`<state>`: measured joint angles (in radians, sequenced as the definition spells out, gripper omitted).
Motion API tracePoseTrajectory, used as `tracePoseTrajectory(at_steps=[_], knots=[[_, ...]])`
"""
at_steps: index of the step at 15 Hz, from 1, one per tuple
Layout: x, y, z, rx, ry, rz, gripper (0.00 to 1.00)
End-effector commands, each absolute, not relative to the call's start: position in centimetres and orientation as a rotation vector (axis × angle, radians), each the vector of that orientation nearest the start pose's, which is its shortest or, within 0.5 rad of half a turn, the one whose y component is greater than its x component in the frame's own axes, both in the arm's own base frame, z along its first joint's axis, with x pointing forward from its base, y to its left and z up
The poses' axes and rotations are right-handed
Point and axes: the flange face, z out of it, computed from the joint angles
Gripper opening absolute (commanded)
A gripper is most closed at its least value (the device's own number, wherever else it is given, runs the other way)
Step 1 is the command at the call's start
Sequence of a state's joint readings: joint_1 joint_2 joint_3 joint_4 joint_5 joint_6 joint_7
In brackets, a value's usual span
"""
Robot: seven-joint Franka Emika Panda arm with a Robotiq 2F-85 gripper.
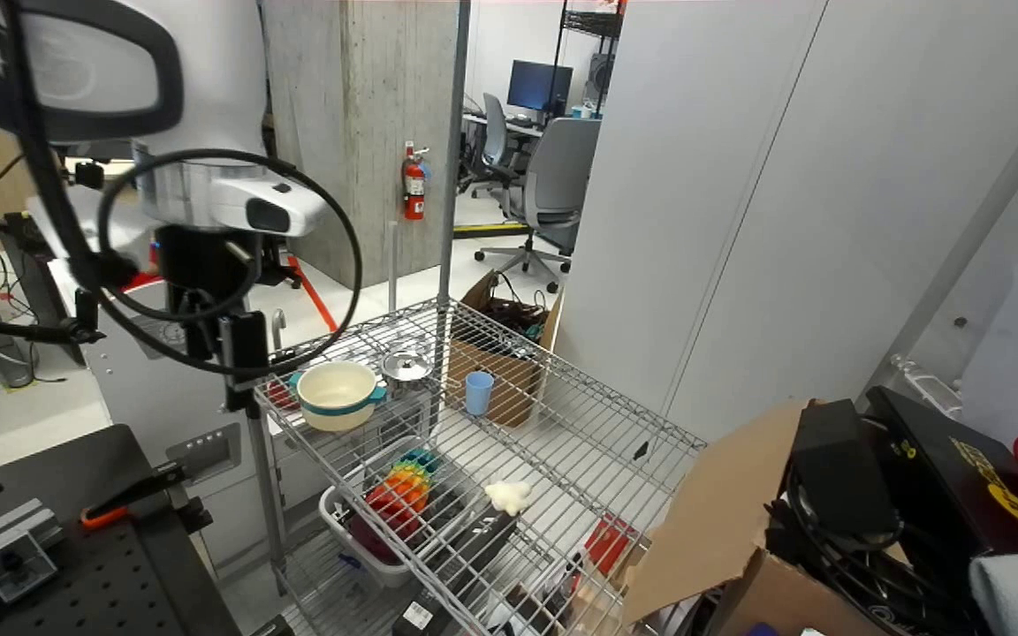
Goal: Move the bowl to the right
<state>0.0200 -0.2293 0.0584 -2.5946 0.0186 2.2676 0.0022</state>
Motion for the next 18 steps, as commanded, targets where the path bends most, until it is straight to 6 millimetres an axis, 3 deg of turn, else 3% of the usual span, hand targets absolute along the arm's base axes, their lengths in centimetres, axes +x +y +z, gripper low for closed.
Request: tracePoseTrajectory(at_steps=[1,4,8,14,18], knots=[[47.3,3.7,29.3,-3.136,-0.148,0.166,1.00],[51.1,5.6,26.4,-3.137,-0.115,0.169,1.00],[54.3,8.9,22.7,-3.141,-0.016,0.196,1.00],[56.0,15.0,17.9,-3.171,0.132,0.193,1.00],[56.4,16.8,15.0,-3.209,0.225,0.167,1.00]])
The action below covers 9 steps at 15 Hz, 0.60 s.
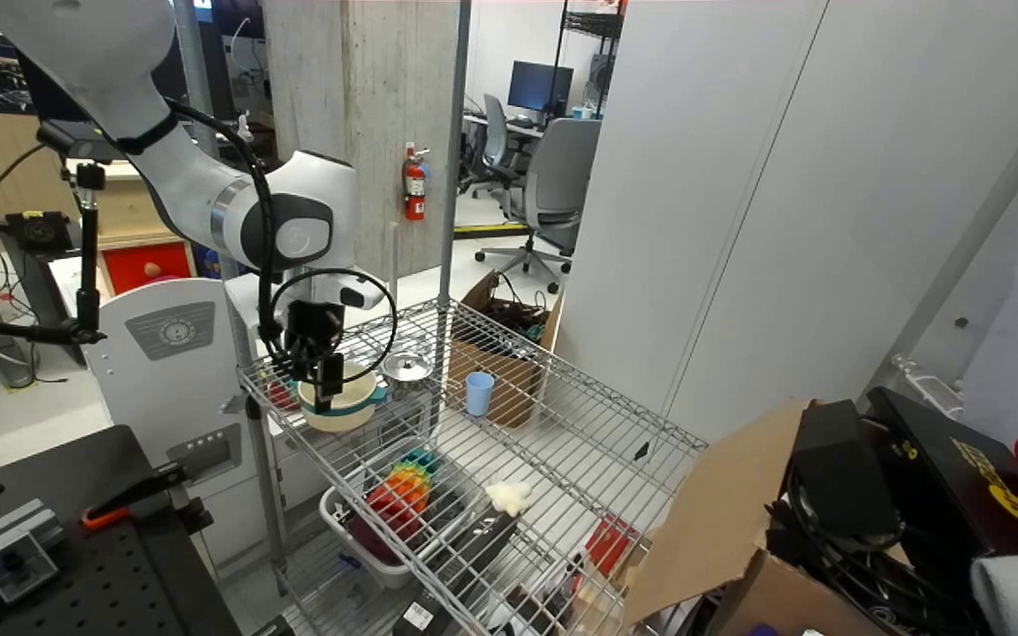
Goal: Move the bowl to the right
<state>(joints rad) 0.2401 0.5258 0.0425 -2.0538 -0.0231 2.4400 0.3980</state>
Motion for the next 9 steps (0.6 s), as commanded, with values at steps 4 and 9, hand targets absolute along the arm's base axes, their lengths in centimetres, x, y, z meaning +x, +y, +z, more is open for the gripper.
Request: tracePoseTrajectory(at_steps=[4,9], knots=[[57.0,17.1,13.2,-3.251,0.305,0.117,1.00],[57.8,17.1,11.9,-3.283,0.364,0.078,0.87]])
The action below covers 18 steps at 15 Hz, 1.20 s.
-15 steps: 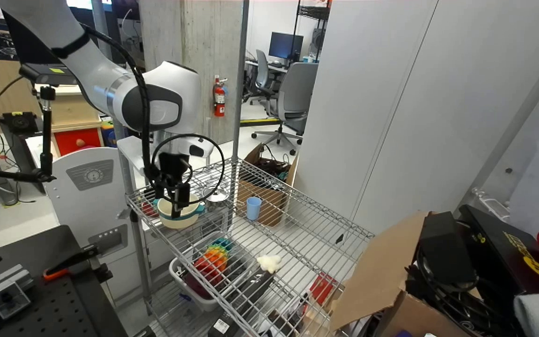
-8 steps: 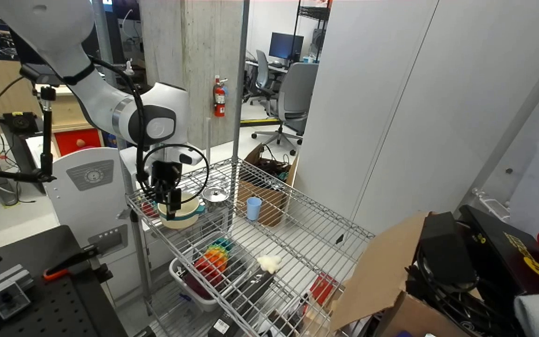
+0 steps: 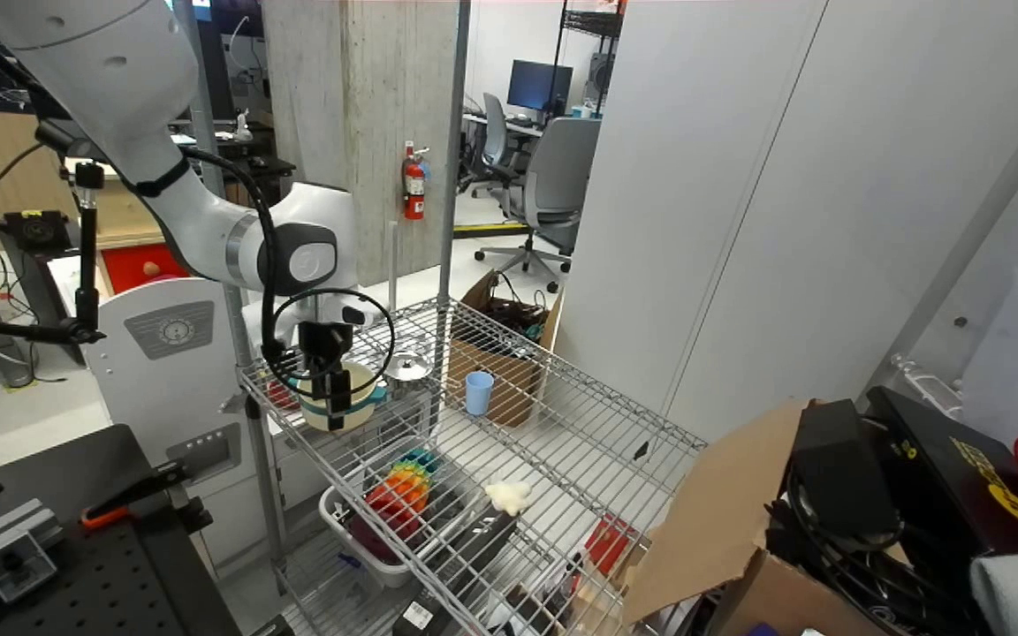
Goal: Move the bowl to the right
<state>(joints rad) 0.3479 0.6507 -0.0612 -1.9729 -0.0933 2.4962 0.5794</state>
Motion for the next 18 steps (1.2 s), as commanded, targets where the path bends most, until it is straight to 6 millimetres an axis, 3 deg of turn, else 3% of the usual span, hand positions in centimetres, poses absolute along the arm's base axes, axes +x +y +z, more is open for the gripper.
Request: tracePoseTrajectory(at_steps=[1,7,11,15,18], knots=[[57.9,17.1,11.6,-3.283,0.376,0.083,0.72],[58.6,16.8,10.8,-3.286,0.427,0.079,0.27],[58.9,15.8,11.9,-3.269,0.482,0.059,0.00],[58.6,14.5,14.9,-3.231,0.501,0.017,0.01],[55.8,13.2,18.3,-3.204,0.475,-0.019,0.02]])
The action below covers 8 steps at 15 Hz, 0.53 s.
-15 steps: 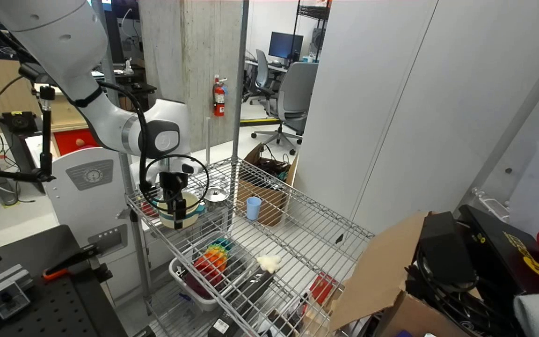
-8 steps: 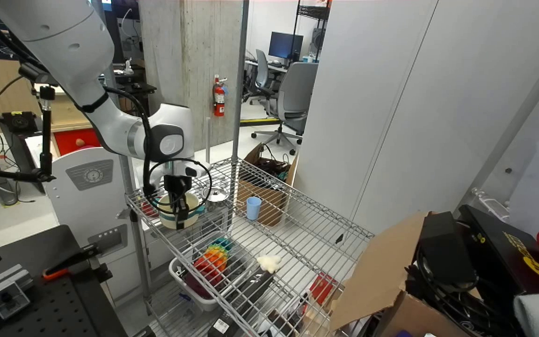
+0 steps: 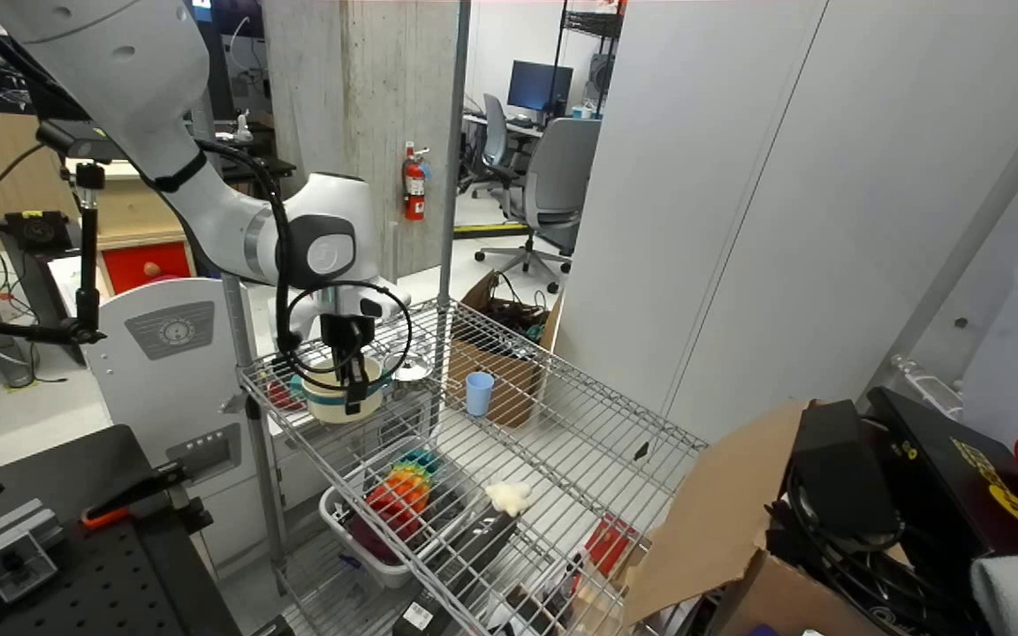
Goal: Move the bowl to the right
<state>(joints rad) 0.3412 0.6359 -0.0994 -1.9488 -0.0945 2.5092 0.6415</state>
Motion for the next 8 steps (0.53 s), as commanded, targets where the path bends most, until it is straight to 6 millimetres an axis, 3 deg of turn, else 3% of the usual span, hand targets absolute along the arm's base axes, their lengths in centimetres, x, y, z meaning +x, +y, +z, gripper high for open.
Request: tracePoseTrajectory(at_steps=[1,5,8], knots=[[54.5,12.2,19.2,-3.202,0.472,-0.017,0.02],[50.4,5.6,21.0,-3.199,0.573,0.028,0.02],[49.8,-0.8,20.5,-3.204,0.709,0.048,0.02]])
